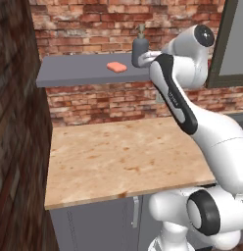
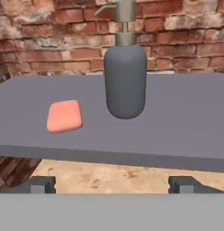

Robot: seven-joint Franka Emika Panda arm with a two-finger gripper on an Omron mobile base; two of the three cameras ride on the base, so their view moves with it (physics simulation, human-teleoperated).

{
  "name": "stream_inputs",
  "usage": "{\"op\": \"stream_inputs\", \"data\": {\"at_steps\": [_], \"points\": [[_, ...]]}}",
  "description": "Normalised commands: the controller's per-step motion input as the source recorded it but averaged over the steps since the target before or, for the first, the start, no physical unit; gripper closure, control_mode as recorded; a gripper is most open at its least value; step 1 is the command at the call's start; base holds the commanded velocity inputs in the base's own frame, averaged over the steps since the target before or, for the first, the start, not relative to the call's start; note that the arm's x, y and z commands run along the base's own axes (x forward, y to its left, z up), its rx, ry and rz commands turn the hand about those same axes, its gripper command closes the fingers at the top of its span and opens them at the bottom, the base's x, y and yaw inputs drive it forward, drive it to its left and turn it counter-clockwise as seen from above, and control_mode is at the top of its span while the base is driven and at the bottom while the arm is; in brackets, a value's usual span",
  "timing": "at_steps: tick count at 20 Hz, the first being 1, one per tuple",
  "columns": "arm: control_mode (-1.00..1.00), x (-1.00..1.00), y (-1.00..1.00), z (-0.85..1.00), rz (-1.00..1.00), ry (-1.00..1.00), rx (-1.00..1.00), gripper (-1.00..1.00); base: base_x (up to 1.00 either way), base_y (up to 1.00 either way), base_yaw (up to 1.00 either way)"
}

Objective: Locate and retrieve the bar soap and soap dispenser from the cabinet. Place them next to the sink.

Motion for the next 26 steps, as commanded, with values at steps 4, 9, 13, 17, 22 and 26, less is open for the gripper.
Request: {"op": "stream_inputs", "data": {"at_steps": [4,9,13,17,22,26], "points": [[-1.0,0.73,0.02,0.29,0.15,-0.01,-0.04,-1.0,0.0,0.0,0.0],[-1.0,0.69,0.0,0.18,0.06,0.02,-0.14,-1.0,0.0,0.0,0.0],[-1.0,0.58,0.04,0.09,0.0,0.11,-0.19,-1.0,0.0,0.0,0.0],[-1.0,0.44,0.01,-0.12,0.0,0.08,-0.06,-1.0,0.0,0.0,0.0],[-1.0,0.3,-0.01,-0.17,-0.02,0.0,0.02,-1.0,0.0,0.0,0.0],[-1.0,0.22,-0.08,-0.2,-0.05,0.0,0.01,-1.0,0.0,0.0,0.0]]}}
